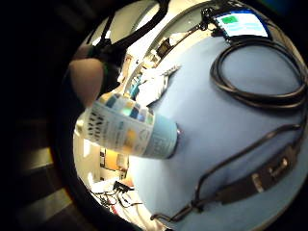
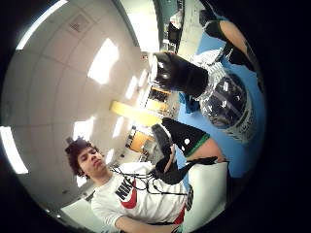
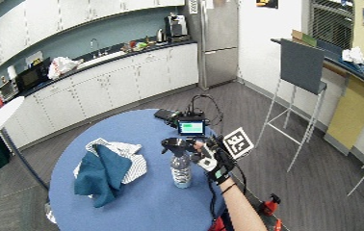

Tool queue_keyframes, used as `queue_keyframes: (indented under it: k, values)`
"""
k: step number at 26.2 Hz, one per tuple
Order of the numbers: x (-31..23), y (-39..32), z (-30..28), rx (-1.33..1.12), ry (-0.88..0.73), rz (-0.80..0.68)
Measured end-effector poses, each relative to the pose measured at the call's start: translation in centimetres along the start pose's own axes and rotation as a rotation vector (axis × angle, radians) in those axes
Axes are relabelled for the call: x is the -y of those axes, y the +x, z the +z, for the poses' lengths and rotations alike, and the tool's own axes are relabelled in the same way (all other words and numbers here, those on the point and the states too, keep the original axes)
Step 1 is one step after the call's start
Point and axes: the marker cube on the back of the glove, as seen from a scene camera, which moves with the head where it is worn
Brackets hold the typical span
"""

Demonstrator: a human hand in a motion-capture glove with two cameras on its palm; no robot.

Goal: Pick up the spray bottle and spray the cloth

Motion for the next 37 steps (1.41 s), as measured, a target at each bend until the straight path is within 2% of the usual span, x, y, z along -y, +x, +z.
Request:
queue_keyframes:
  k: [4, 13, 25, 30, 37]
  values:
    - [-0.1, 0.0, 1.7, 0.005, 0.001, 0.005]
    - [-0.1, 0.8, 2.4, -0.024, 0.166, -0.077]
    - [-1.4, 1.1, -1.3, -0.028, 0.332, -0.052]
    - [2.6, -2.8, -4.0, -0.104, 0.283, -0.054]
    - [7.7, -5.8, -4.1, -0.268, 0.059, 0.034]
